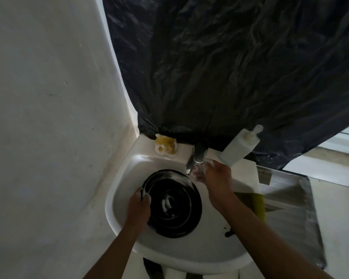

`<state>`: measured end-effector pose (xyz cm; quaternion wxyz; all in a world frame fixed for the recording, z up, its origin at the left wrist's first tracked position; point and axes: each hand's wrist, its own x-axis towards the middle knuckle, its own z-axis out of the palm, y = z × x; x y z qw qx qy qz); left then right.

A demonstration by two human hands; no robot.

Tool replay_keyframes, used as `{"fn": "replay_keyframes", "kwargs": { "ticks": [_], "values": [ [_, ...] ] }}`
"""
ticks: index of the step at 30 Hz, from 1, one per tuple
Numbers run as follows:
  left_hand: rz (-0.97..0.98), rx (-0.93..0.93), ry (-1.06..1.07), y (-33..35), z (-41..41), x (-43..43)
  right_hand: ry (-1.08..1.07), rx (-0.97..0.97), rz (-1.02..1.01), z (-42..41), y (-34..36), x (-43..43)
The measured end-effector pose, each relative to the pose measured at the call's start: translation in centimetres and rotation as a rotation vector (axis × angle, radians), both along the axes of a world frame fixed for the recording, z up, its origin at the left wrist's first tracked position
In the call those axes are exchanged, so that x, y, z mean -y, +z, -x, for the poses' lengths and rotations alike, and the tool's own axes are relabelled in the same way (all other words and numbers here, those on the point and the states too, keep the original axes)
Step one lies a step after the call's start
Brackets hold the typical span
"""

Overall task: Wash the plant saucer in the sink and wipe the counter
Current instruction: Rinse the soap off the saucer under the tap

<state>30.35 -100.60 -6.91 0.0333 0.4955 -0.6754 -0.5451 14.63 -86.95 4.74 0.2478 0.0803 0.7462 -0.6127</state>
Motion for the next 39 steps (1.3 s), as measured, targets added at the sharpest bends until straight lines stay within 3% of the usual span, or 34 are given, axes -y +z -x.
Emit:
{"fn": "replay_keyframes", "kwargs": {
  "ticks": [24,31,36,39],
  "values": [
    [0.046,-0.017,-0.005,-0.4,0.8,-0.5,-0.013,-0.091,0.015,0.5,0.6,-0.8],
    [0.043,-0.039,-0.001,-0.4,0.3,-0.2,-0.039,0.074,-0.025,0.3,-2.4,-1.7],
    [0.053,-0.027,-0.01,-0.5,0.1,0.0,-0.093,-0.015,0.213,-0.3,-0.7,-0.8],
    [0.058,-0.028,-0.012,-0.4,0.3,0.1,-0.098,-0.052,0.183,-0.2,0.2,0.3]
  ]
}}
